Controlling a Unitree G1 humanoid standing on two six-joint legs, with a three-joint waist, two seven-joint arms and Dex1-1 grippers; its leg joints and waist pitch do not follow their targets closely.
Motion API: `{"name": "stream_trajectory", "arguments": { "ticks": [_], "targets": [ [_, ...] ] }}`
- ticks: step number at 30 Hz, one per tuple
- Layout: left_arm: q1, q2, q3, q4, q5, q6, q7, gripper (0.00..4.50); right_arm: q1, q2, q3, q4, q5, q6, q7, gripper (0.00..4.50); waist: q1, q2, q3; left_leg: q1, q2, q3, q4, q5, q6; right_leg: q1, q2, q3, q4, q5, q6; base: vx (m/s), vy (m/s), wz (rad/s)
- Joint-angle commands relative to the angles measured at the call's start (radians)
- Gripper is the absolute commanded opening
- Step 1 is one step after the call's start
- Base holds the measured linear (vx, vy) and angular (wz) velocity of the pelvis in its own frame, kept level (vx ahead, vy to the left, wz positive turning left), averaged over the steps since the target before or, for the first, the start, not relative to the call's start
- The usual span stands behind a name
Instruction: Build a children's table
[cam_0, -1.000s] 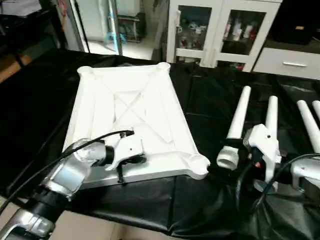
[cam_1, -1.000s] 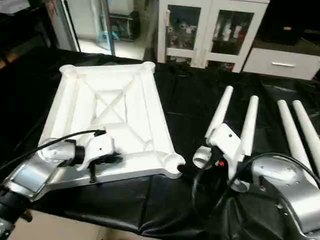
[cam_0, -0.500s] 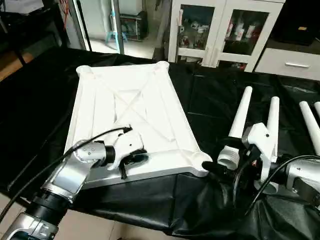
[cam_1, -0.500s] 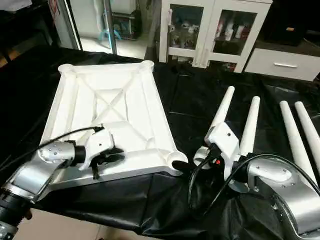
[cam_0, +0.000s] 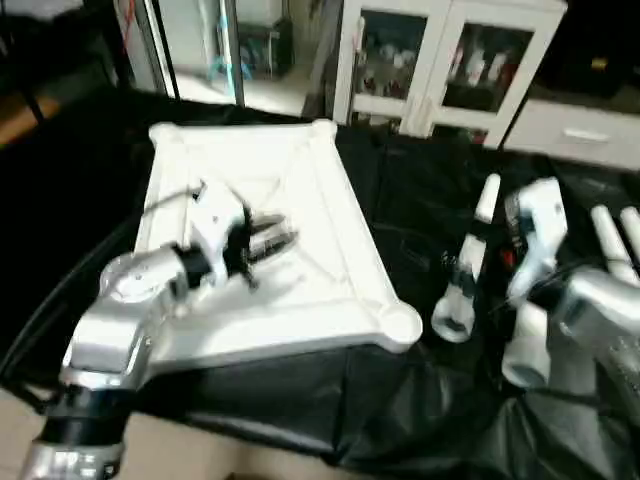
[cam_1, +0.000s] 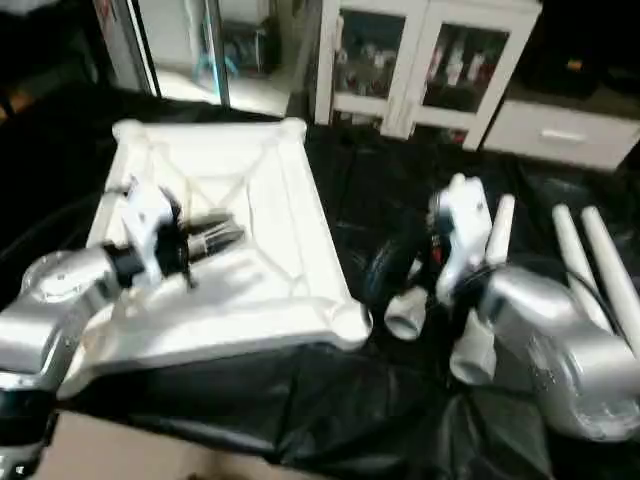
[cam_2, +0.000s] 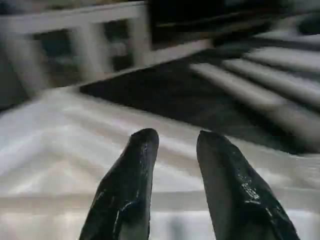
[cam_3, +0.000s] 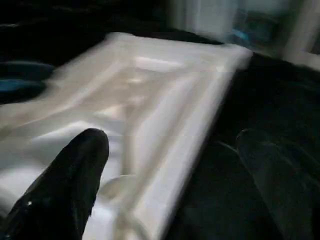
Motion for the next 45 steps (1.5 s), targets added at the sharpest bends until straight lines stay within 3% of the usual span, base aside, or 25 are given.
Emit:
{"name": "stream_trajectory", "arguments": {
  "ticks": [1,2,3,4,5,6,7,8,12,13,14,15,18,20,21,22,25,26,27,28,34,36,38,39,45],
  "targets": [
    [0.023,0.004,-0.025,-0.055,0.065,-0.006,0.062,1.60,-0.033,0.026,0.000,0.086,-0.064,0.049,-0.112,4.50,0.002,0.019,-0.056,0.004,0.061,-0.025,-0.086,-0.060,0.000,0.044,-0.080,0.048,-0.075,-0.130,-0.203,0.000,0.000,0.00],
    [0.036,0.011,-0.040,-0.074,0.077,-0.010,0.058,1.60,-0.047,0.035,0.005,0.117,-0.089,0.047,-0.145,4.50,0.006,0.030,-0.056,0.004,0.057,-0.026,-0.086,-0.068,-0.010,0.045,-0.080,0.049,-0.073,-0.122,-0.201,0.000,0.000,0.00],
    [0.043,0.013,-0.051,-0.085,0.085,-0.014,0.055,1.60,-0.055,0.039,0.007,0.137,-0.104,0.044,-0.162,4.50,0.006,0.023,-0.058,0.007,0.056,-0.023,-0.085,-0.073,-0.019,0.046,-0.079,0.050,-0.072,-0.089,-0.204,0.000,0.000,0.00],
    [0.046,0.014,-0.062,-0.096,0.086,-0.018,0.048,1.60,-0.062,0.034,0.015,0.155,-0.124,0.038,-0.173,4.50,0.016,0.037,-0.058,0.008,0.055,-0.022,-0.083,-0.068,-0.025,0.045,-0.080,0.052,-0.068,-0.059,-0.210,0.000,0.000,0.00],
    [0.046,0.011,-0.064,-0.105,0.075,-0.020,0.040,1.60,-0.076,0.040,0.012,0.177,-0.135,0.035,-0.193,4.50,0.018,0.041,-0.060,0.010,0.054,-0.021,-0.082,-0.064,-0.027,0.045,-0.078,0.052,-0.067,-0.040,-0.211,0.000,0.000,0.00],
    [0.038,0.002,-0.080,-0.119,0.075,-0.024,0.040,1.60,-0.103,0.041,-0.008,0.219,-0.138,0.034,-0.221,4.50,0.025,0.058,-0.059,0.014,0.053,-0.018,-0.081,-0.077,-0.041,0.042,-0.074,0.050,-0.070,-0.006,-0.219,0.000,0.000,0.00],
    [0.036,0.002,-0.085,-0.120,0.076,-0.030,0.037,1.60,-0.111,0.042,-0.012,0.229,-0.142,0.033,-0.230,4.50,0.025,0.058,-0.059,0.014,0.053,-0.018,-0.081,-0.077,-0.041,0.042,-0.074,0.050,-0.070,-0.006,-0.219,0.000,0.000,0.00],
    [0.034,-0.009,-0.094,-0.115,0.061,-0.050,0.023,1.60,-0.126,0.042,-0.028,0.257,-0.146,0.032,-0.254,4.50,0.024,0.027,-0.062,0.002,0.050,-0.019,-0.080,-0.057,-0.033,0.060,-0.075,0.053,-0.060,0.018,-0.229,0.000,0.000,0.00],
    [0.024,-0.027,-0.117,-0.130,0.046,-0.075,0.018,1.60,-0.180,0.036,-0.079,0.298,-0.163,0.107,-0.319,4.50,0.035,0.033,-0.060,-0.006,0.049,-0.014,-0.075,0.014,0.010,0.059,-0.080,0.057,-0.057,0.001,-0.223,0.000,0.000,0.00],
    [0.024,-0.027,-0.117,-0.130,0.046,-0.075,0.018,1.60,-0.180,0.036,-0.079,0.298,-0.163,0.107,-0.319,4.50,0.033,0.034,-0.060,-0.005,0.048,-0.013,-0.075,0.010,0.010,0.057,-0.078,0.056,-0.057,-0.011,-0.221,0.000,0.000,0.00],
    [0.028,-0.045,-0.116,-0.126,0.034,-0.089,0.024,1.60,-0.192,0.030,-0.087,0.333,-0.168,0.135,-0.326,4.50,0.028,0.018,-0.056,-0.005,0.049,-0.010,-0.076,-0.012,0.010,0.057,-0.078,0.057,-0.064,-0.049,-0.207,0.000,0.000,0.00],
    [0.036,-0.063,-0.108,-0.117,0.013,-0.094,0.025,1.60,-0.200,0.022,-0.082,0.370,-0.179,0.164,-0.333,4.50,0.026,0.016,-0.054,-0.006,0.048,-0.013,-0.079,-0.029,0.006,0.059,-0.080,0.055,-0.066,-0.111,-0.197,0.000,0.000,0.00],
    [0.058,-0.094,-0.091,-0.108,-0.049,-0.085,0.007,1.60,-0.246,0.009,-0.078,0.482,-0.194,0.192,-0.350,4.50,0.013,0.027,-0.055,0.000,0.048,-0.009,-0.076,-0.052,-0.020,0.049,-0.074,0.055,-0.074,-0.136,-0.195,0.000,0.000,0.00],
    [0.073,-0.091,-0.105,-0.108,-0.067,-0.084,-0.020,1.60,-0.304,-0.006,-0.050,0.604,-0.211,0.177,-0.335,4.50,0.010,0.027,-0.056,-0.001,0.047,-0.011,-0.077,-0.061,-0.024,0.052,-0.074,0.054,-0.071,-0.128,-0.196,0.000,0.000,0.00],
    [0.080,-0.074,-0.124,-0.112,-0.065,-0.085,-0.044,1.60,-0.349,-0.014,-0.029,0.683,-0.233,0.170,-0.329,4.50,0.004,0.012,-0.056,-0.004,0.044,-0.010,-0.076,-0.066,-0.016,0.054,-0.076,0.053,-0.071,-0.144,-0.205,0.000,0.000,0.00],
    [0.082,-0.067,-0.135,-0.115,-0.062,-0.086,-0.054,1.60,-0.368,-0.016,-0.021,0.714,-0.242,0.169,-0.323,4.50,-0.003,0.006,-0.058,-0.004,0.044,-0.008,-0.073,-0.062,-0.009,0.052,-0.076,0.053,-0.072,-0.153,-0.205,0.000,0.000,0.00],
    [0.097,-0.051,-0.164,-0.151,-0.078,-0.060,-0.093,1.60,-0.421,-0.007,-0.013,0.797,-0.243,0.144,-0.283,4.50,-0.005,0.010,-0.058,-0.004,0.047,-0.005,-0.070,-0.043,0.005,0.051,-0.075,0.054,-0.069,-0.127,-0.207,0.000,0.000,0.00],
    [0.114,-0.028,-0.195,-0.188,-0.084,-0.041,-0.131,1.60,-0.454,0.006,-0.015,0.851,-0.238,0.117,-0.257,4.50,-0.006,-0.008,-0.061,-0.006,0.051,-0.006,-0.071,-0.020,0.022,0.053,-0.080,0.051,-0.062,-0.101,-0.218,0.000,0.000,0.00],
    [0.119,-0.012,-0.214,-0.204,-0.082,-0.030,-0.148,1.60,-0.471,0.014,-0.022,0.883,-0.238,0.107,-0.259,4.50,-0.008,-0.003,-0.060,-0.007,0.052,-0.008,-0.071,-0.012,0.026,0.053,-0.080,0.051,-0.059,-0.097,-0.223,0.000,0.000,0.00],
    [0.120,-0.003,-0.222,-0.209,-0.078,-0.029,-0.155,1.60,-0.478,0.017,-0.022,0.896,-0.240,0.101,-0.259,4.50,-0.009,-0.011,-0.059,-0.005,0.053,-0.004,-0.069,-0.005,0.035,0.049,-0.080,0.051,-0.060,-0.095,-0.226,0.000,0.000,0.00],
    [0.116,0.054,-0.269,-0.239,-0.065,-0.015,-0.204,1.60,-0.540,0.041,0.003,1.041,-0.266,0.069,-0.245,4.50,-0.007,-0.010,-0.057,0.003,0.054,0.000,-0.071,-0.011,0.017,0.044,-0.075,0.050,-0.058,-0.070,-0.239,0.000,0.000,0.00],
    [0.106,0.069,-0.286,-0.225,-0.037,-0.031,-0.215,1.60,-0.560,0.055,0.036,1.135,-0.301,0.067,-0.236,4.50,-0.008,-0.018,-0.058,0.002,0.054,-0.001,-0.072,-0.017,0.008,0.044,-0.076,0.049,-0.056,-0.077,-0.244,0.000,0.000,0.00],
    [0.099,0.072,-0.290,-0.221,-0.028,-0.032,-0.213,1.60,-0.558,0.063,0.057,1.178,-0.323,0.066,-0.230,4.50,-0.007,-0.017,-0.058,0.002,0.054,0.000,-0.072,-0.018,-0.001,0.047,-0.078,0.051,-0.056,-0.071,-0.242,0.000,0.000,0.00],
    [0.097,0.075,-0.293,-0.224,-0.029,-0.030,-0.210,1.60,-0.556,0.066,0.063,1.204,-0.333,0.058,-0.232,4.50,-0.005,-0.027,-0.059,-0.001,0.055,-0.001,-0.072,-0.007,-0.003,0.050,-0.079,0.051,-0.053,-0.058,-0.241,0.000,0.000,0.00],
    [0.098,0.082,-0.303,-0.235,-0.031,-0.025,-0.203,1.60,-0.547,0.073,0.056,1.280,-0.337,0.050,-0.246,4.50,-0.004,-0.031,-0.060,-0.002,0.054,0.000,-0.070,0.003,0.002,0.052,-0.079,0.052,-0.050,-0.031,-0.242,0.000,0.000,0.00]
  ]
}}
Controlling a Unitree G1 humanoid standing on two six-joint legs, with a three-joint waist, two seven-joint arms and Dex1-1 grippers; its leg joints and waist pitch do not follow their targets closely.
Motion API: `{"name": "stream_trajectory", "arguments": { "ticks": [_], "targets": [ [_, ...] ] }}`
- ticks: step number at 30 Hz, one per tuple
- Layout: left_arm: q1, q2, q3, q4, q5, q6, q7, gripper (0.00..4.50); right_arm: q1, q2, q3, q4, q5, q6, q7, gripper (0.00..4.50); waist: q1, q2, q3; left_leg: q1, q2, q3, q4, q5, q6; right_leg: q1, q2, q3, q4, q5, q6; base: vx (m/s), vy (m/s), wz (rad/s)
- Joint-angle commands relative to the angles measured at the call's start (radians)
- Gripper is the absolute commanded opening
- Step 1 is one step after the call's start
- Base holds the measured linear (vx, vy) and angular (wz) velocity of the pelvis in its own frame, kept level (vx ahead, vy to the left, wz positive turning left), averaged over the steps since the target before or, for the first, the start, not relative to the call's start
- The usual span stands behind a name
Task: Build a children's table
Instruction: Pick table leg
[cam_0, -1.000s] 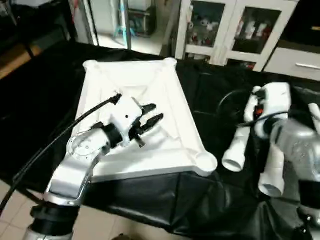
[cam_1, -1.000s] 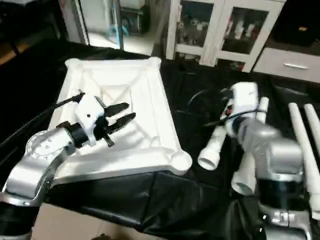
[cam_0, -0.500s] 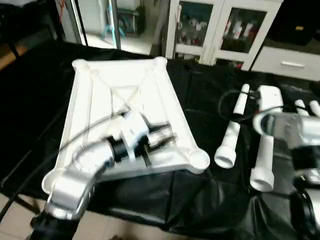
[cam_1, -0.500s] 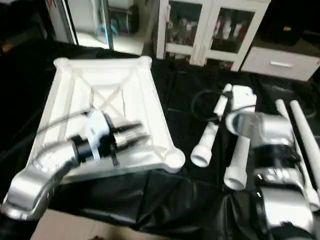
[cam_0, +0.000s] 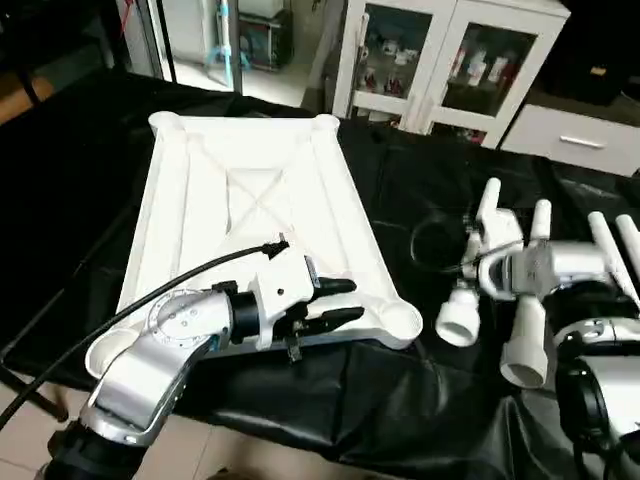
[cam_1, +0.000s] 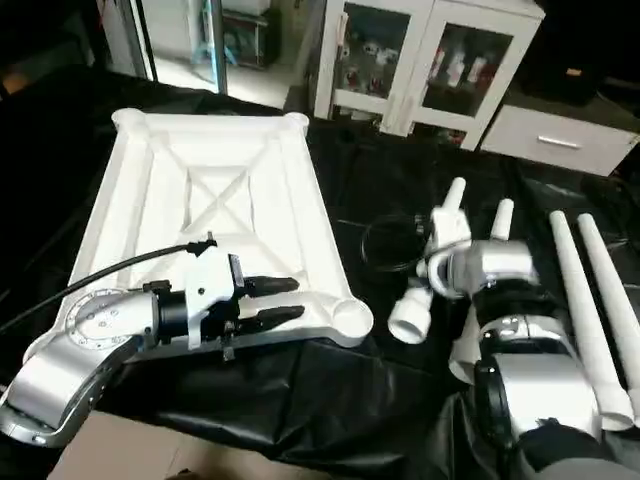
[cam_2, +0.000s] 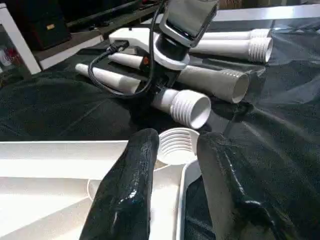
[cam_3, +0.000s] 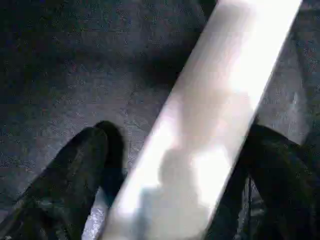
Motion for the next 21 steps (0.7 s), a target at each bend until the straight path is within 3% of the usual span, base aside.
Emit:
{"name": "stream_trajectory", "arguments": {
  "ticks": [1,2,6,14,21],
  "targets": [
    [-0.010,0.006,-0.018,-0.014,0.012,-0.001,0.002,1.60,0.007,-0.005,-0.002,0.034,-0.008,0.001,-0.001,4.50,0.003,-0.003,-0.071,0.004,0.051,-0.007,-0.068,-0.014,0.003,0.055,-0.080,0.050,-0.055,-0.050,-0.238,0.000,0.000,0.00],
    [-0.009,0.006,-0.020,-0.015,0.014,-0.004,0.002,1.64,0.010,-0.006,-0.009,0.040,-0.003,0.003,-0.002,4.22,0.003,-0.004,-0.071,0.006,0.052,-0.006,-0.069,-0.023,0.000,0.054,-0.079,0.050,-0.056,-0.060,-0.237,0.000,0.000,0.00],
    [-0.010,0.012,-0.020,-0.013,0.020,-0.018,-0.001,1.64,-0.007,-0.010,-0.032,0.101,-0.007,-0.026,-0.006,3.97,0.003,-0.002,-0.068,0.008,0.052,-0.007,-0.070,-0.069,-0.018,0.051,-0.080,0.049,-0.062,-0.116,-0.227,0.000,0.000,0.00],
    [-0.003,0.020,-0.015,-0.004,0.022,-0.035,0.003,1.64,-0.021,-0.018,-0.103,0.121,0.039,-0.024,-0.023,3.33,0.003,0.000,-0.072,0.004,0.050,-0.008,-0.069,-0.049,-0.018,0.055,-0.077,0.048,-0.055,-0.060,-0.232,0.000,0.000,0.00],
    [0.017,0.009,-0.026,-0.009,0.029,-0.044,0.024,1.64,-0.003,-0.017,-0.138,0.149,0.045,-0.041,-0.045,2.81,0.002,0.001,-0.071,0.004,0.051,-0.009,-0.069,-0.078,-0.027,0.054,-0.078,0.048,-0.059,-0.100,-0.228,0.000,0.000,0.00]
  ]
}}
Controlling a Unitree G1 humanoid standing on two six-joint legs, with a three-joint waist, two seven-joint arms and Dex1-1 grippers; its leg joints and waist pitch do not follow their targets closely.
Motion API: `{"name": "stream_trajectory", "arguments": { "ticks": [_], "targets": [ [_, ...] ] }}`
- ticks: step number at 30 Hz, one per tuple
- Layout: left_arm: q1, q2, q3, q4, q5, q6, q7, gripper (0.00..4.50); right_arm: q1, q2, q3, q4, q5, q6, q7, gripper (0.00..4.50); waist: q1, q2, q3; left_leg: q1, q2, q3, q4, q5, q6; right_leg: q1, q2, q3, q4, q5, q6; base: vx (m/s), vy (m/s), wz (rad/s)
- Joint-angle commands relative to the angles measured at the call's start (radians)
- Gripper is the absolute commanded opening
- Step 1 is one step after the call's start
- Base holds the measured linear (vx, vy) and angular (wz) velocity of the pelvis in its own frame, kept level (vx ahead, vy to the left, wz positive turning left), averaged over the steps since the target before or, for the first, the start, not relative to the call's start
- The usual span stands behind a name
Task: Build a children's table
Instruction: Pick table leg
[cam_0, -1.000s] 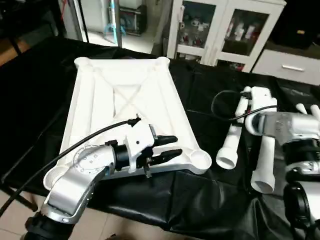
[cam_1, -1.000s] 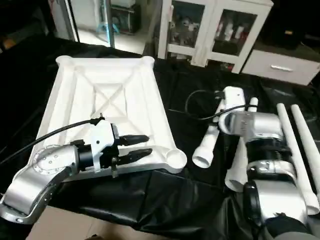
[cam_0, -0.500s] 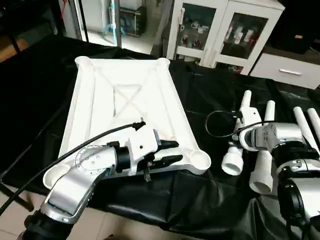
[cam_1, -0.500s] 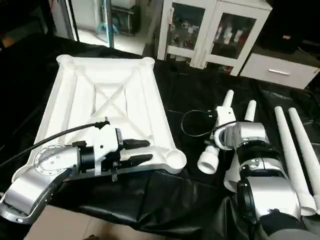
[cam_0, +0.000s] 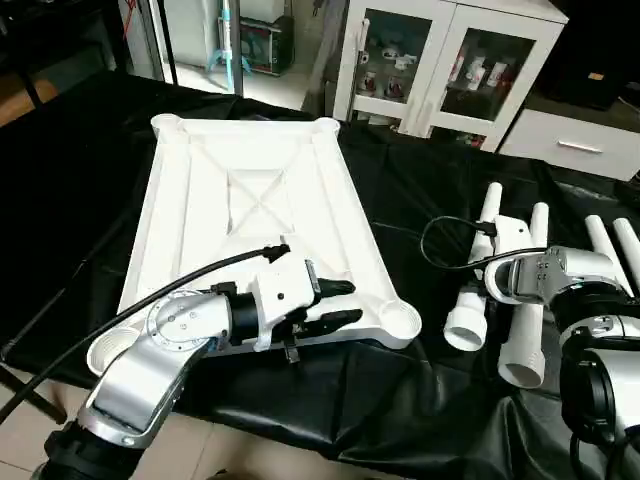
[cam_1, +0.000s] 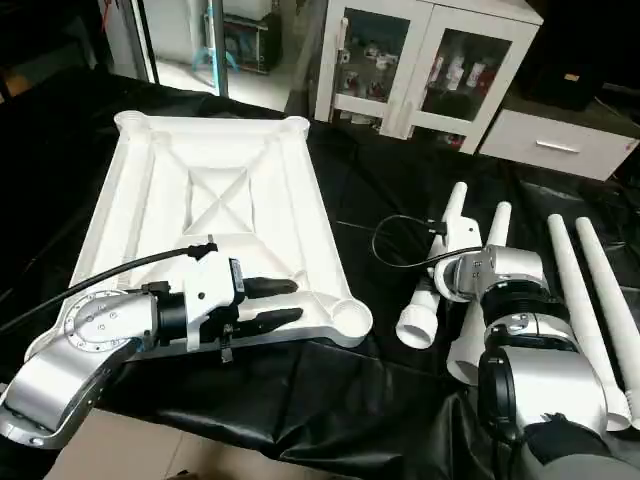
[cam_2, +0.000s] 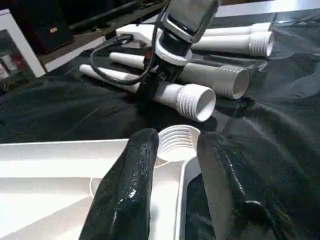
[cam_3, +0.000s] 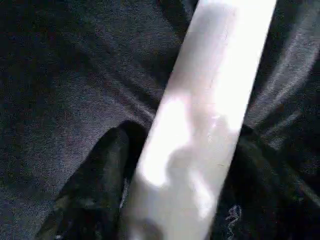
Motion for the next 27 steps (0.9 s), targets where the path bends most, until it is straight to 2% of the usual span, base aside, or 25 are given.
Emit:
{"name": "stream_trajectory", "arguments": {
  "ticks": [1,4,9,12,13,18,22,23,24,25,26,27],
  "targets": [
    [0.002,-0.004,-0.012,-0.009,0.010,-0.013,0.010,1.64,0.018,-0.007,-0.018,0.032,0.002,0.015,-0.012,2.60,0.001,0.007,-0.069,0.002,0.050,-0.010,-0.072,-0.079,-0.027,0.052,-0.077,0.048,-0.062,-0.098,-0.228,0.000,0.000,0.00],
    [0.005,-0.009,-0.011,-0.008,0.012,-0.016,0.019,1.64,0.021,-0.006,-0.025,0.032,0.001,0.011,-0.019,2.51,0.000,0.004,-0.068,0.002,0.050,-0.009,-0.072,-0.087,-0.028,0.052,-0.077,0.047,-0.064,-0.106,-0.225,0.000,0.000,0.00],
    [0.001,-0.010,-0.008,-0.003,0.015,-0.023,0.029,1.64,0.017,-0.007,-0.034,0.033,0.008,0.005,-0.035,2.07,0.000,0.005,-0.069,0.003,0.050,-0.009,-0.071,-0.082,-0.026,0.051,-0.076,0.047,-0.062,-0.098,-0.225,0.000,0.000,0.00],
    [-0.006,-0.018,0.011,0.003,0.013,-0.017,0.049,1.64,0.010,-0.010,-0.060,0.017,0.018,0.001,-0.049,1.85,0.000,0.005,-0.068,0.003,0.050,-0.009,-0.071,-0.081,-0.025,0.051,-0.076,0.047,-0.062,-0.093,-0.225,0.000,0.000,0.00],
    [-0.014,-0.028,0.033,0.014,0.010,-0.005,0.074,1.64,0.002,-0.011,-0.086,-0.006,0.037,-0.007,-0.056,1.82,0.000,0.006,-0.069,0.003,0.050,-0.009,-0.071,-0.084,-0.026,0.051,-0.076,0.047,-0.062,-0.094,-0.225,0.000,0.000,0.00],
    [-0.051,-0.055,0.084,0.067,0.012,0.014,0.148,1.64,-0.012,-0.006,-0.128,-0.091,0.080,-0.012,-0.034,1.78,0.000,0.008,-0.070,0.001,0.047,-0.010,-0.070,-0.074,-0.018,0.054,-0.074,0.047,-0.061,-0.078,-0.222,0.000,0.000,0.00],
    [-0.100,-0.098,0.144,0.120,-0.011,0.053,0.225,1.64,-0.002,0.007,-0.135,-0.219,0.110,-0.004,0.007,1.77,-0.001,0.005,-0.072,0.001,0.047,-0.010,-0.068,-0.062,-0.007,0.056,-0.073,0.048,-0.060,-0.058,-0.225,0.000,0.000,0.00],
    [-0.122,-0.120,0.172,0.130,-0.024,0.082,0.263,1.64,0.019,0.014,-0.123,-0.306,0.118,-0.016,0.032,1.77,-0.001,-0.001,-0.071,0.000,0.047,-0.009,-0.068,-0.055,-0.002,0.057,-0.074,0.048,-0.060,-0.055,-0.225,0.000,0.000,0.00],
    [-0.136,-0.138,0.191,0.136,-0.040,0.107,0.286,1.64,0.034,0.019,-0.109,-0.363,0.120,-0.030,0.051,1.77,0.003,0.001,-0.071,0.000,0.047,-0.009,-0.067,-0.046,0.002,0.058,-0.075,0.050,-0.060,-0.043,-0.223,0.000,0.000,0.00],
    [-0.161,-0.169,0.222,0.140,-0.072,0.144,0.319,1.81,0.070,0.026,-0.074,-0.473,0.120,-0.064,0.088,1.77,0.003,-0.003,-0.073,-0.001,0.048,-0.010,-0.067,-0.030,0.011,0.058,-0.077,0.049,-0.058,-0.033,-0.228,0.000,0.000,0.00],
    [-0.161,-0.169,0.222,0.140,-0.072,0.144,0.319,1.91,0.070,0.026,-0.074,-0.473,0.120,-0.064,0.088,1.77,0.008,0.000,-0.071,-0.001,0.049,-0.009,-0.067,-0.028,0.013,0.060,-0.078,0.050,-0.059,-0.028,-0.225,0.000,0.000,0.00],
    [-0.204,-0.237,0.281,0.129,-0.170,0.226,0.367,1.91,0.156,0.014,0.053,-0.680,0.038,-0.204,0.127,1.77,0.006,-0.005,-0.073,-0.002,0.053,-0.010,-0.066,-0.023,0.015,0.059,-0.082,0.049,-0.055,-0.025,-0.232,0.000,0.000,0.00]
  ]
}}
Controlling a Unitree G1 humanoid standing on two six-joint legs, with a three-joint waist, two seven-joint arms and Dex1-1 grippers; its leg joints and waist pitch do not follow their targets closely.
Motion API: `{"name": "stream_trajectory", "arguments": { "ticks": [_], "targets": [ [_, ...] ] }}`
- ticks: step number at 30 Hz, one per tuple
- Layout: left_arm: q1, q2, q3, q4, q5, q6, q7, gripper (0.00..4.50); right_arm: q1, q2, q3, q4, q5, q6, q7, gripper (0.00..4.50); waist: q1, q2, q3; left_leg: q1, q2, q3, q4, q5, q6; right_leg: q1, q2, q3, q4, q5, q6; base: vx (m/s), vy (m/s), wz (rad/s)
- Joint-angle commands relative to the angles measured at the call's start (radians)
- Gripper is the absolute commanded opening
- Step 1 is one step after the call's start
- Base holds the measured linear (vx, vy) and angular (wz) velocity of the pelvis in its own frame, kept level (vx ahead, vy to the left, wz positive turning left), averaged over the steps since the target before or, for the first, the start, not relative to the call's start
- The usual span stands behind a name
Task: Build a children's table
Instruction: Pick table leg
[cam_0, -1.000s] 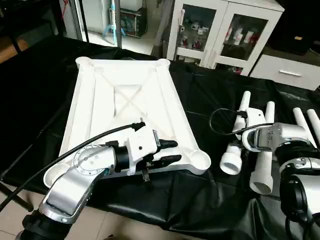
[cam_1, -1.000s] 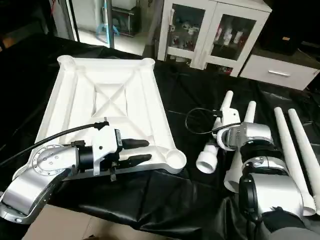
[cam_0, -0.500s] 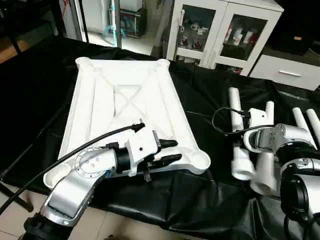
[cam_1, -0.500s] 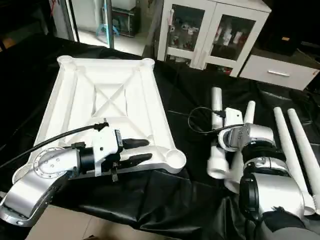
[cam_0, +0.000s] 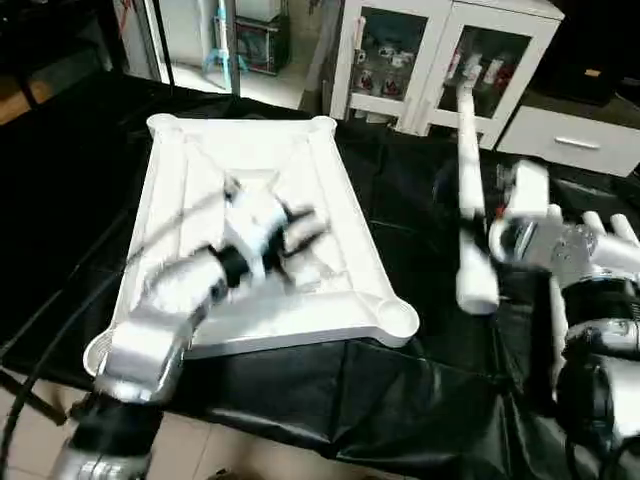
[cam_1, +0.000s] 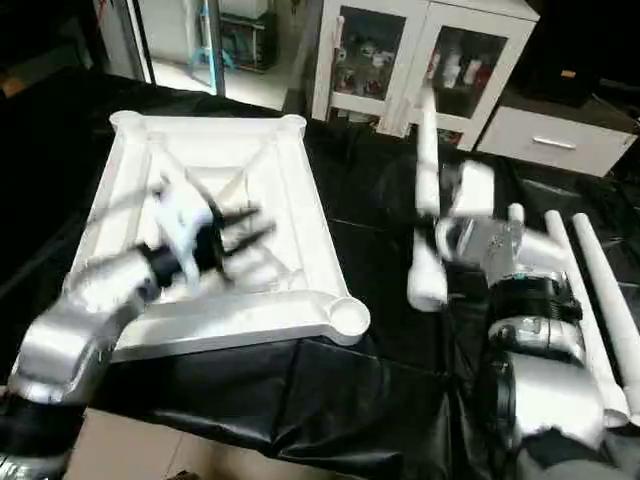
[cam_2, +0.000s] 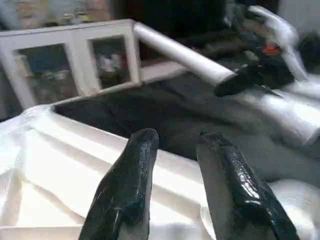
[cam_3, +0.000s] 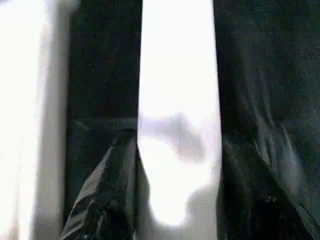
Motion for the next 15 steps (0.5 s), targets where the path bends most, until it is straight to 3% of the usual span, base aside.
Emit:
{"name": "stream_trajectory", "arguments": {
  "ticks": [1,3,4,5,10,15],
  "targets": [
    [-0.053,-0.066,0.073,-0.016,-0.128,0.105,0.069,2.01,0.071,-0.014,0.140,-0.232,-0.082,-0.177,0.057,1.77,0.011,-0.004,-0.072,0.007,0.054,-0.007,-0.064,-0.013,0.010,0.055,-0.082,0.051,-0.061,-0.007,-0.233,0.000,0.000,0.00],
    [-0.087,-0.110,0.112,-0.006,-0.180,0.142,0.115,2.18,0.109,-0.020,0.200,-0.315,-0.133,-0.238,0.050,1.75,0.011,-0.012,-0.072,0.000,0.050,-0.012,-0.069,-0.009,0.026,0.062,-0.080,0.049,-0.062,-0.029,-0.231,0.000,0.000,0.00],
    [-0.103,-0.130,0.132,0.004,-0.198,0.154,0.140,2.27,0.121,-0.022,0.220,-0.344,-0.154,-0.256,0.041,1.75,0.016,-0.009,-0.070,0.002,0.050,-0.011,-0.068,-0.014,0.019,0.059,-0.080,0.050,-0.062,-0.049,-0.224,0.000,0.000,0.00],
    [-0.152,-0.176,0.180,0.042,-0.234,0.163,0.203,2.27,0.149,-0.023,0.276,-0.412,-0.215,-0.320,0.017,1.75,0.016,-0.008,-0.068,0.005,0.048,-0.009,-0.067,-0.035,0.011,0.056,-0.078,0.052,-0.070,-0.076,-0.216,0.000,0.000,0.00],
    [-0.218,-0.234,0.259,0.087,-0.302,0.204,0.265,2.68,0.183,-0.002,0.332,-0.550,-0.287,-0.390,-0.014,1.75,0.019,-0.008,-0.069,0.003,0.046,-0.014,-0.070,-0.054,0.012,0.055,-0.073,0.052,-0.072,-0.108,-0.160,0.000,0.000,0.00],
    [-0.258,-0.265,0.301,0.115,-0.330,0.219,0.324,3.04,0.204,-0.004,0.382,-0.613,-0.334,-0.421,-0.014,1.75,0.018,-0.007,-0.071,0.004,0.046,-0.016,-0.069,-0.031,0.023,0.057,-0.071,0.051,-0.066,-0.046,-0.155,0.000,0.000,0.00]
  ]
}}
